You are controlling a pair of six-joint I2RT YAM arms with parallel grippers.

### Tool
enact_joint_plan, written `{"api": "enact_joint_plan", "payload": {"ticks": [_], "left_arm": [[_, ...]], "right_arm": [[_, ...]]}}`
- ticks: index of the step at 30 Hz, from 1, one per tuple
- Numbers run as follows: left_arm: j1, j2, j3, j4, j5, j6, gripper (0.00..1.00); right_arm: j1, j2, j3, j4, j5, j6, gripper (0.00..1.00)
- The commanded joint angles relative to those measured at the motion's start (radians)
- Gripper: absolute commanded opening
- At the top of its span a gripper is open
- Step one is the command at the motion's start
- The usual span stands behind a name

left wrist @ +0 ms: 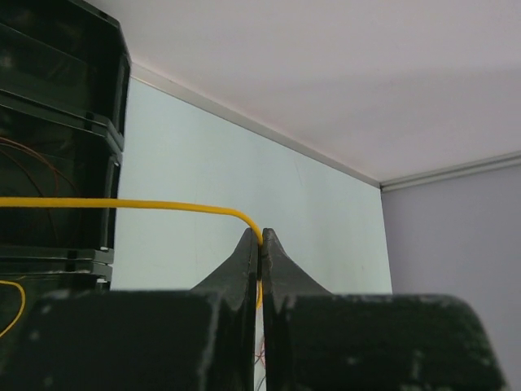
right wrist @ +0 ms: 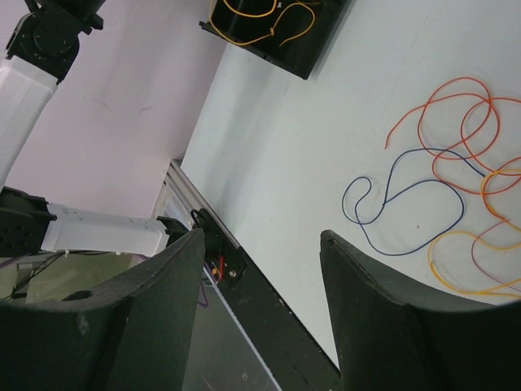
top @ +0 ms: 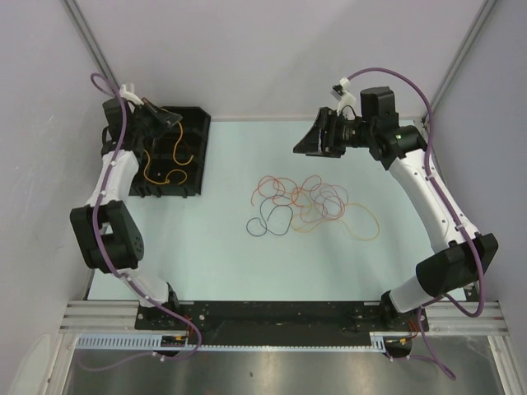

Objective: Untangle the cables

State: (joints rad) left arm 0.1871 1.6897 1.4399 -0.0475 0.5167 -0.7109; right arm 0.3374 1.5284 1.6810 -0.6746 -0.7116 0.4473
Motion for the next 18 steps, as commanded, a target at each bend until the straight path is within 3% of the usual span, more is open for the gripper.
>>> {"api": "enact_joint_plan", "payload": {"ticks": [1, 8, 18], "left_arm": [[-0.046, 0.036, 0.043, 0.106, 0.121, -0.036, 0.0], [-0.034, 0.079, -0.022, 0.213, 0.206, -0.087, 0.01], [0.026, 0.011, -0.176, 0.179, 0.141, 0.011, 0.0]], "right_arm": [[-0.005, -0.037, -0.004, 0.009, 0.005, -0.006, 0.63], [-0.005, -0.036, -0.006, 0.0, 0.011, -0.012, 0.63], [-0.018, -0.027, -0.004, -0.008, 0.015, -0.016, 0.63]]}}
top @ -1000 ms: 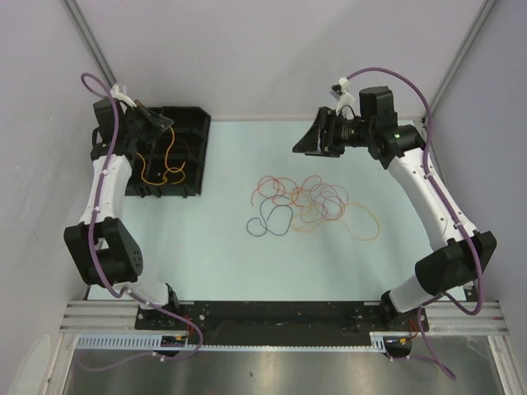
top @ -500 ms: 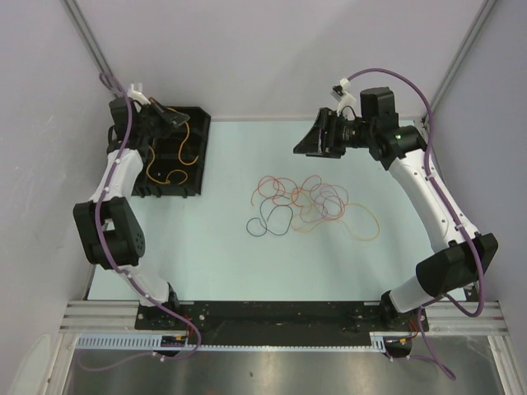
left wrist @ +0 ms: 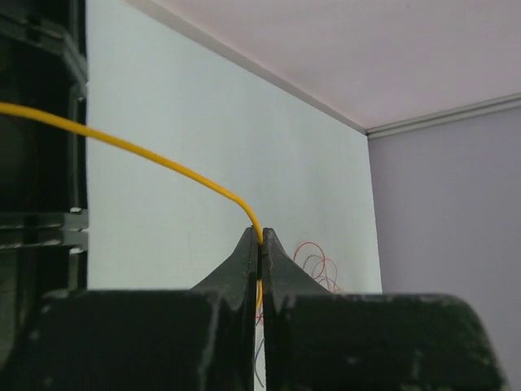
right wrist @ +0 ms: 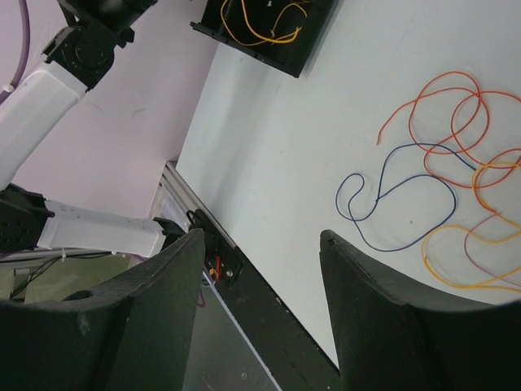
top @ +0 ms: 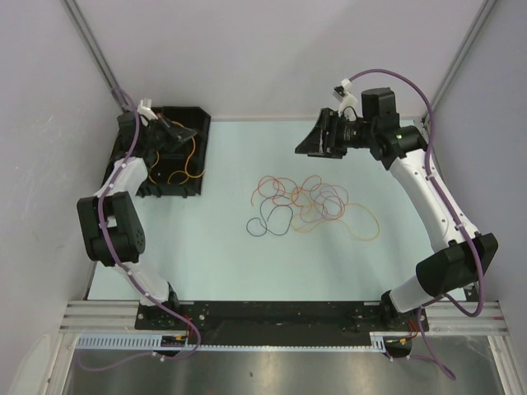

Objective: Untangle the cables

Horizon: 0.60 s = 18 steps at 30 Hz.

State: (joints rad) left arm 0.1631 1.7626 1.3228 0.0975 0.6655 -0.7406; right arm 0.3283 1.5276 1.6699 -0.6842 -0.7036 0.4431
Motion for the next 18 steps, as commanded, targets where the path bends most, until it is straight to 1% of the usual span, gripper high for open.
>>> {"api": "enact_joint_plan", "payload": {"ticks": [1, 5, 12, 14, 17, 18], "left_arm": [[0.067, -0.064, -0.075, 0.034, -0.009, 0.052, 0.0], [0.084, -0.061, -0.076, -0.027, -0.035, 0.102, 0.0], [0.088, -0.06, -0.045, -0.084, -0.167, 0.147, 0.0], [0.088, -0.052, -0.022, -0.116, -0.184, 0.164, 0.0], [0.078, -0.052, 0.007, -0.223, -0.297, 0.217, 0.0], [0.069, -0.052, 0.022, -0.311, -0.385, 0.246, 0.0]], "right_arm": [[-0.011, -0.023, 0.007, 0.0, 0.007, -0.012, 0.63], [-0.011, -0.009, 0.011, 0.005, 0.001, -0.011, 0.63], [-0.015, 0.002, 0.016, 0.0, -0.002, -0.007, 0.63], [-0.018, 0.003, 0.016, -0.003, 0.0, -0.007, 0.63], [-0.026, 0.003, 0.014, -0.003, 0.0, -0.009, 0.63], [-0.026, 0.003, 0.014, -0.003, 0.0, -0.007, 0.63]]}}
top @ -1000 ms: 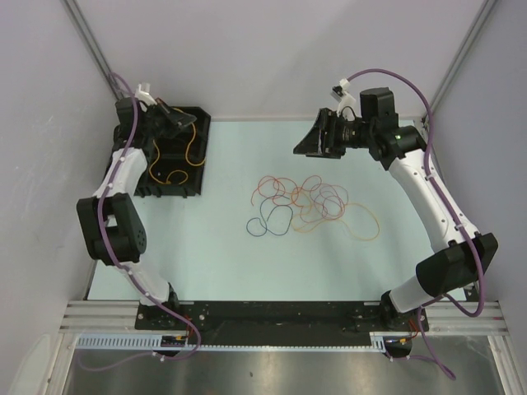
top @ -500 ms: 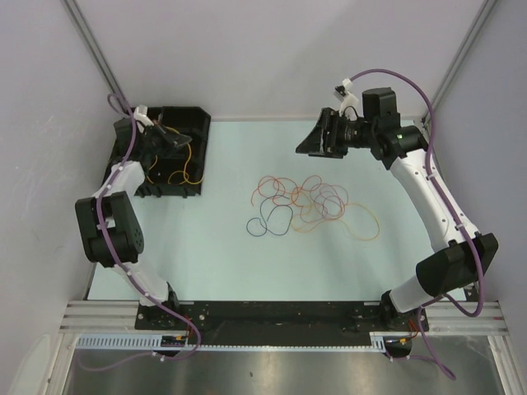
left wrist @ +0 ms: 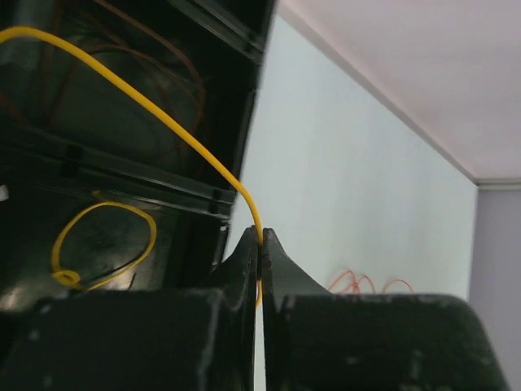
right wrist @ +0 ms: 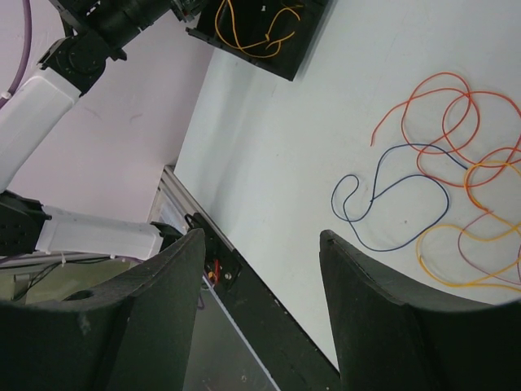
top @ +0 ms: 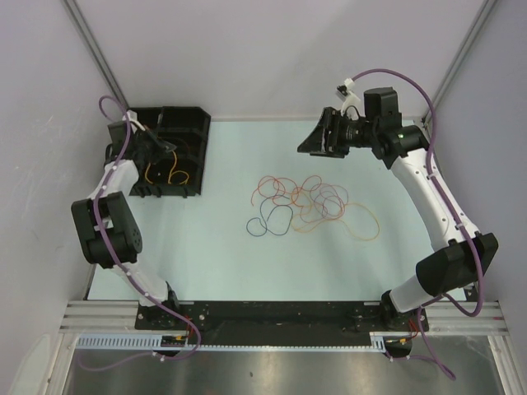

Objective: Untangle the cables

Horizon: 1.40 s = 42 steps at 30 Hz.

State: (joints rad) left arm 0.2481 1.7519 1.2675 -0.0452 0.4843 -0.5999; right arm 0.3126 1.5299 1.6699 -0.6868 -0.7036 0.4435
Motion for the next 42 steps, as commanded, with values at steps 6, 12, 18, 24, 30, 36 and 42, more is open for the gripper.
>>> {"api": "enact_joint_plan", "payload": {"ticks": [6, 12, 18, 24, 30, 36, 42], "left_arm": [[-0.115, -0.103, -0.002, -0.228, -0.28, 0.176, 0.0], [-0.147, -0.143, -0.082, -0.255, -0.306, 0.105, 0.0], [-0.145, -0.12, -0.128, -0.32, -0.3, 0.049, 0.0], [-0.144, -0.081, -0.112, -0.398, -0.306, -0.001, 0.0], [-0.132, -0.036, -0.002, -0.395, -0.308, -0.037, 0.0], [-0.116, 0.047, 0.15, -0.404, -0.305, -0.078, 0.0], [-0.101, 0.11, 0.211, -0.406, -0.319, -0.069, 0.0]], "right_arm": [[-0.021, 0.009, 0.001, 0.01, -0.014, 0.006, 0.63], [-0.018, 0.006, -0.015, 0.03, -0.031, 0.017, 0.62], [-0.021, -0.017, -0.036, 0.033, -0.033, 0.018, 0.62], [-0.017, -0.034, -0.048, 0.038, -0.027, 0.02, 0.61], [-0.012, -0.039, -0.065, 0.053, -0.03, 0.026, 0.62], [-0.007, -0.042, -0.067, 0.05, -0.025, 0.031, 0.61], [-0.026, -0.045, -0.059, 0.026, -0.017, 0.02, 0.61]]}}
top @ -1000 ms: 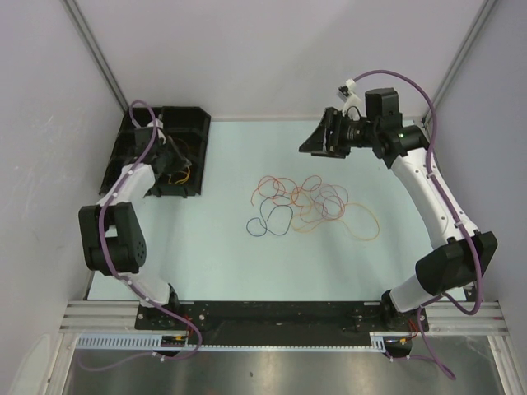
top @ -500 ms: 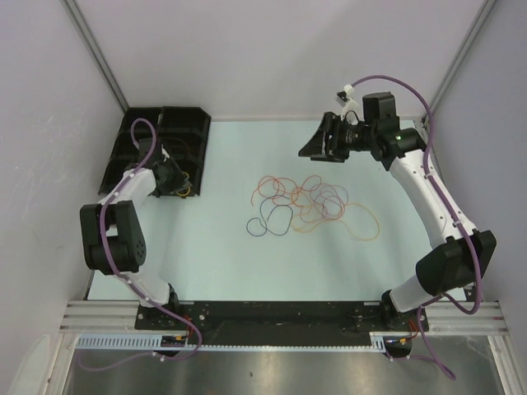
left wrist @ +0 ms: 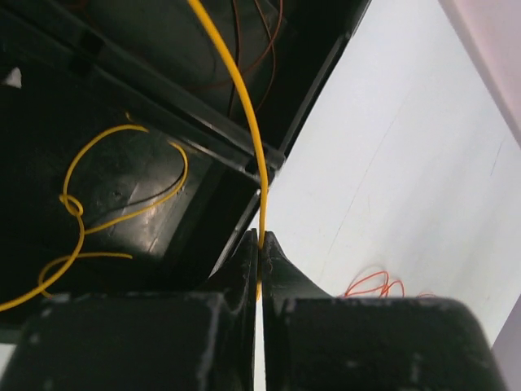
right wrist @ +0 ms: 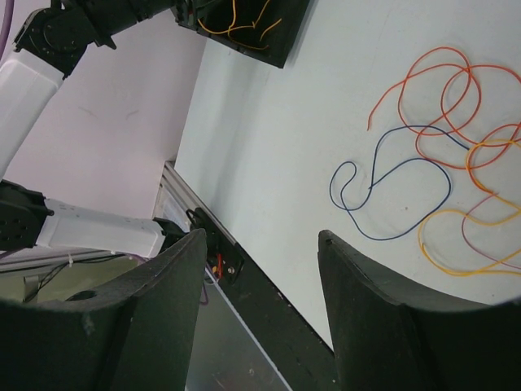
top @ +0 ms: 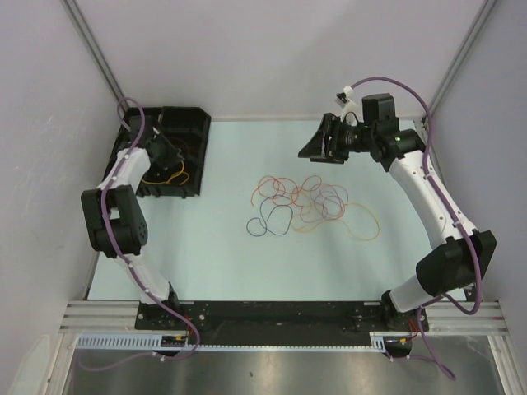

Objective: Untangle the cables

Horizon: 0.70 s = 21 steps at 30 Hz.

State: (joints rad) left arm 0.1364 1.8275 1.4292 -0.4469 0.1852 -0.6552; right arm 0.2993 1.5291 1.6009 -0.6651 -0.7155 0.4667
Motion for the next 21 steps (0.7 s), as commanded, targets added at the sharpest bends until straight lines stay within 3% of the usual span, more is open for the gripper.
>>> {"api": "enact_joint_plan", "payload": {"ticks": [1, 4, 5, 8, 11, 21], "left_arm": [[0.012, 0.036, 0.043, -0.004, -0.027, -0.009, 0.0], [0.012, 0.027, -0.001, 0.022, -0.032, -0.004, 0.09], [0.011, 0.018, -0.015, 0.042, -0.032, -0.003, 0.31], [0.009, -0.048, -0.072, 0.077, -0.035, 0.009, 0.69], [0.011, -0.118, -0.086, 0.067, -0.065, 0.041, 0.88], [0.031, -0.194, 0.022, -0.07, -0.306, 0.066, 0.88]], "right_arm": [[-0.014, -0.044, 0.011, 0.002, -0.002, -0.008, 0.61], [-0.02, -0.043, 0.019, -0.007, 0.001, -0.014, 0.61], [-0.022, -0.04, 0.022, -0.008, 0.001, -0.014, 0.61], [-0.025, -0.034, 0.025, -0.01, -0.001, -0.016, 0.61], [-0.026, -0.029, 0.022, -0.004, -0.005, -0.014, 0.61], [-0.026, -0.044, -0.021, 0.019, -0.021, 0.0, 0.61]]}}
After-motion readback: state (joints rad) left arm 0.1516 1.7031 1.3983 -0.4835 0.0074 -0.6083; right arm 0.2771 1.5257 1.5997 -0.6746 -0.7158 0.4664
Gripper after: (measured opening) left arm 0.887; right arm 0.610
